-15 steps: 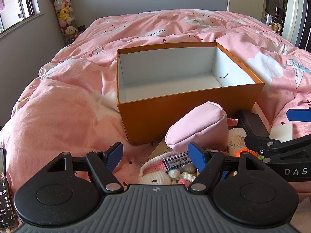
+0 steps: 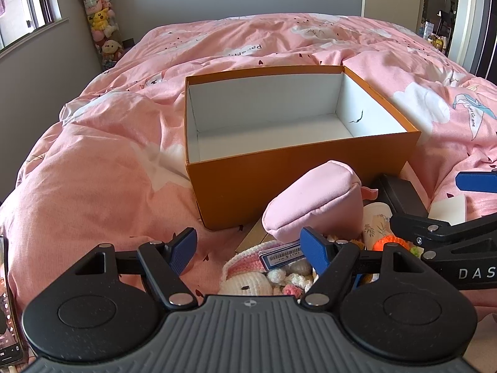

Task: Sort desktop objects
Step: 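Grasp the pink fabric pouch with the left tool while the right tool approaches the black box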

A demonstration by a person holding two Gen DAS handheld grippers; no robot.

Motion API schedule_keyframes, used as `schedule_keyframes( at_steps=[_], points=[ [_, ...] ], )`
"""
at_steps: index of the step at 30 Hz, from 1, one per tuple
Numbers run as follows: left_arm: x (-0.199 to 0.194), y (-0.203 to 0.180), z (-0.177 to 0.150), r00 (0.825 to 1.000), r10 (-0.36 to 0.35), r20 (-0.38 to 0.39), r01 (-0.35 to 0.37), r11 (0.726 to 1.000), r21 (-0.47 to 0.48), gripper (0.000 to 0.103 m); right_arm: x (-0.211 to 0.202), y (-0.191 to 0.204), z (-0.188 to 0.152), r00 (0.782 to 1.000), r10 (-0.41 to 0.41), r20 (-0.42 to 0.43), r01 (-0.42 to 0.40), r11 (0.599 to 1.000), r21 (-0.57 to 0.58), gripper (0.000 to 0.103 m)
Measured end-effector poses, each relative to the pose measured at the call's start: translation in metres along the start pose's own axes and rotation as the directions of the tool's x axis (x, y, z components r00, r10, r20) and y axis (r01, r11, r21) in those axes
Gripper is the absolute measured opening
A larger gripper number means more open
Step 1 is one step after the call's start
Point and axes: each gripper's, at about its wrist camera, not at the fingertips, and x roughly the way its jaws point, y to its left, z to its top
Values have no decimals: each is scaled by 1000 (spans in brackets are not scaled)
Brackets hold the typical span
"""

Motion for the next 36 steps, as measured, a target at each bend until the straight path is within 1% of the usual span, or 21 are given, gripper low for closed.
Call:
schedule_keyframes(
  at_steps=[2,4,7,9,10,12,13,14,15,16,19,21,22,25,28,30,32,36],
  points=[
    [-1,2,1,1000,-9,0,9,1000,-6,83,-2,-3,0,1000,3,2,-3,1000,1,102],
    [-2,4,1,1000,-12,1,12,1000,-2,82,-3,-8,0,1000,10,4,-10,1000,2,101],
    [-4,6,3,1000,-13,-3,13,1000,17,71,-4,-14,-1,1000,5,-4,-5,1000,-2,92],
    [-4,8,4,1000,-30,-8,30,999,21,66,-4,-18,-2,1000,6,-14,-6,1000,-4,82],
    [-4,9,4,999,-45,-10,46,999,22,62,-3,-20,-2,1000,9,-19,-9,1000,-8,80],
    [-4,10,6,996,-88,-19,89,995,36,57,-1,-24,-2,999,14,-30,-15,1000,-26,71],
    [-4,11,6,993,-113,-26,114,992,47,52,0,-25,-1,999,16,-37,-18,999,-38,68],
    [-3,11,6,990,-136,-34,138,989,61,46,1,-26,-1,999,21,-44,-23,998,-50,64],
    [-1,11,7,987,-157,-45,160,984,76,44,3,-28,0,998,29,-53,-32,998,-62,61],
    [1,12,8,983,-173,-55,177,980,90,42,5,-29,1,997,37,-63,-42,997,-71,60],
    [3,11,11,975,-217,-45,221,965,142,42,11,-33,5,994,63,-91,-71,994,-80,57],
    [5,6,14,969,-246,-28,246,947,208,48,16,-36,8,991,72,-109,-82,993,-84,55],
    [6,2,16,968,-251,-22,249,937,247,52,19,-37,10,990,74,-118,-84,993,-88,55],
    [13,-10,22,965,-261,-22,252,904,346,53,26,-42,14,988,69,-136,-83,991,-100,55],
    [20,-21,27,961,-273,-35,263,872,413,57,33,-47,18,985,74,-158,-91,990,-103,55],
    [26,-27,29,959,-277,-53,271,855,443,57,39,-50,20,981,83,-177,-100,991,-90,56],
    [32,-31,31,957,-281,-74,283,844,456,57,47,-55,22,977,80,-200,-96,993,-73,57],
    [43,-33,34,952,-287,-104,302,838,455,57,64,-68,24,966,80,-245,-86,996,-17,58]
  ],
)
